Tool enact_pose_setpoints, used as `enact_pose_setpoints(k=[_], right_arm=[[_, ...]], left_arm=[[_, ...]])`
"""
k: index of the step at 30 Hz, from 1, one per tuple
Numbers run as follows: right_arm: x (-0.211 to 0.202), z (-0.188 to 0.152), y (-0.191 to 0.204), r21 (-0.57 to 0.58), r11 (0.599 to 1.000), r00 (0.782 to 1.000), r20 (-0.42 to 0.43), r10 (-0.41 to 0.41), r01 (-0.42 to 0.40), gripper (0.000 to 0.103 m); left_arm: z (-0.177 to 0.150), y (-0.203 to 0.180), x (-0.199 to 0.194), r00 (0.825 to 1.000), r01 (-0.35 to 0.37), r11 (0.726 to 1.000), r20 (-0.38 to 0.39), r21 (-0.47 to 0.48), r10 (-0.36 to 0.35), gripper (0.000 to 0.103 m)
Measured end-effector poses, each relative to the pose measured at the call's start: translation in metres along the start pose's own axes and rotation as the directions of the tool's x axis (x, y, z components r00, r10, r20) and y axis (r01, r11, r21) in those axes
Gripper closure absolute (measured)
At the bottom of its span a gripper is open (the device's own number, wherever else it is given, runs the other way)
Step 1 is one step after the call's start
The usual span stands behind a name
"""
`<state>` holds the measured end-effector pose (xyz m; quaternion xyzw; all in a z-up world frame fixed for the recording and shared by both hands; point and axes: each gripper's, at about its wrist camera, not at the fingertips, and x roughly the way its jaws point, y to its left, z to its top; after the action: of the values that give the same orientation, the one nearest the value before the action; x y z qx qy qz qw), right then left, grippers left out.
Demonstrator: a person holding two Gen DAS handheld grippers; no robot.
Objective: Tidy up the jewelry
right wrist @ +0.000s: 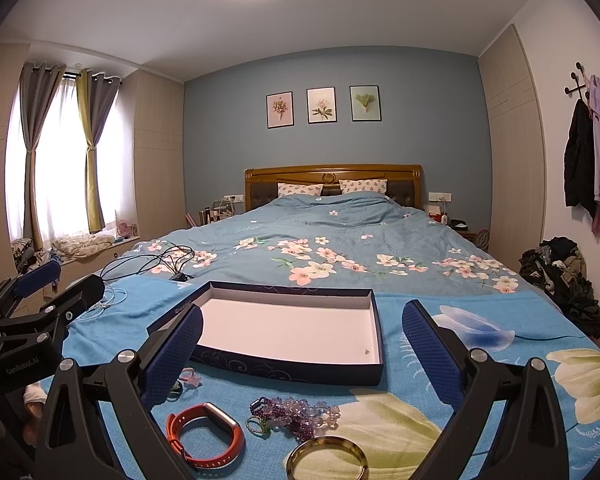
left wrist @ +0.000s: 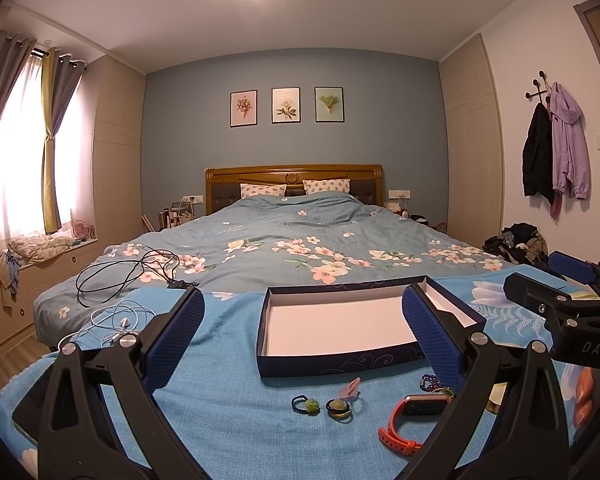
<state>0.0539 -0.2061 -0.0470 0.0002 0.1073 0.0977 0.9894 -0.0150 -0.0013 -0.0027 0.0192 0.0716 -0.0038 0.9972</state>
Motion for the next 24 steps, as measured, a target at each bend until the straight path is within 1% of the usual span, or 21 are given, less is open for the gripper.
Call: enact_pose_setpoints(k=[20,24], right_arm=[[0.0010,0.0000,-0.0014,0.004,1.000,1.000,-0.003,0.005,-0.005,0.007],[0.0031,-0.0006,-0.0027,0.006,1.000,1.000,-0.010,0.006,-0.006,0.007]], left_arm=[[0.0003,-0.0027,0.0023,1.000,0.003,1.000,-0.013,0.000,-0.003,0.006],[-0.0004,-0.0037,0.0023,1.000,0.017,1.000,-0.021,0.003,-0.016,0.006]])
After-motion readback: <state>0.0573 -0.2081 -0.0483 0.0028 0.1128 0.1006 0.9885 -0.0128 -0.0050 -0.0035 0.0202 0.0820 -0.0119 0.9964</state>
